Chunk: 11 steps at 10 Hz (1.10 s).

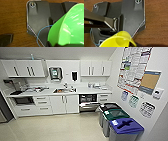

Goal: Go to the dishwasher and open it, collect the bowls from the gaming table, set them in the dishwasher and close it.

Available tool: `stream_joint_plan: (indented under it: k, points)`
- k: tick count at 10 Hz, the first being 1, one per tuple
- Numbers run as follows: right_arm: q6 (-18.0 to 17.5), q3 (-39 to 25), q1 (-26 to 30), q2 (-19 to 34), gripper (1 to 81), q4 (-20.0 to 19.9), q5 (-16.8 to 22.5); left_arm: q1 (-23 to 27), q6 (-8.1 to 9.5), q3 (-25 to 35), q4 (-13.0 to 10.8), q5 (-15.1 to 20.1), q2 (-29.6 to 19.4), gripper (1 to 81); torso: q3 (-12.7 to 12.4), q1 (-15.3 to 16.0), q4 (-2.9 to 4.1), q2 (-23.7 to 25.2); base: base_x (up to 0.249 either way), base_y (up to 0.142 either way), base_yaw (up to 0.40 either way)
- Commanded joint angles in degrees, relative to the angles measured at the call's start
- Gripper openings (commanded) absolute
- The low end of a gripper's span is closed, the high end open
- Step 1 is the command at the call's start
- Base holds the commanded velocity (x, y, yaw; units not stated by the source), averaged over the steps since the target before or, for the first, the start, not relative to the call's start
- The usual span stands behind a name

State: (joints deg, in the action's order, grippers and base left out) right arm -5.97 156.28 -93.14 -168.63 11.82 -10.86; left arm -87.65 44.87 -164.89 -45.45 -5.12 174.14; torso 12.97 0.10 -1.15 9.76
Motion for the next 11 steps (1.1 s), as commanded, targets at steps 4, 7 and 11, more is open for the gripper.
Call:
stream_joint_plan:
  k: [4, 7, 11]
  points:
    - [0.26, 0.33, 1.42, 0.55, 1.0, 0.83, 2.86, 2.17, -0.05, -0.17, 0.01, 2.13, -0.19, 1.0, 0.0, -0.07, 0.0, 0.0, 0.094, 0.0, 0.0]
    - [0.26, 0.41, 1.41, 0.55, 1.0, 0.83, 2.95, 2.17, -0.05, -0.17, 0.01, 2.13, -0.2, 1.0, 0.0, -0.05, 0.0, 0.0, 0.096, 0.0, 0.0]
    - [0.18, 0.41, 1.33, 0.55, 1.0, 0.83, 2.86, 2.09, -0.05, -0.17, 0.09, 2.04, -0.19, 1.0, 0.0, -0.05, 0.0, 0.0, 0.097, 0.0, 0.0]
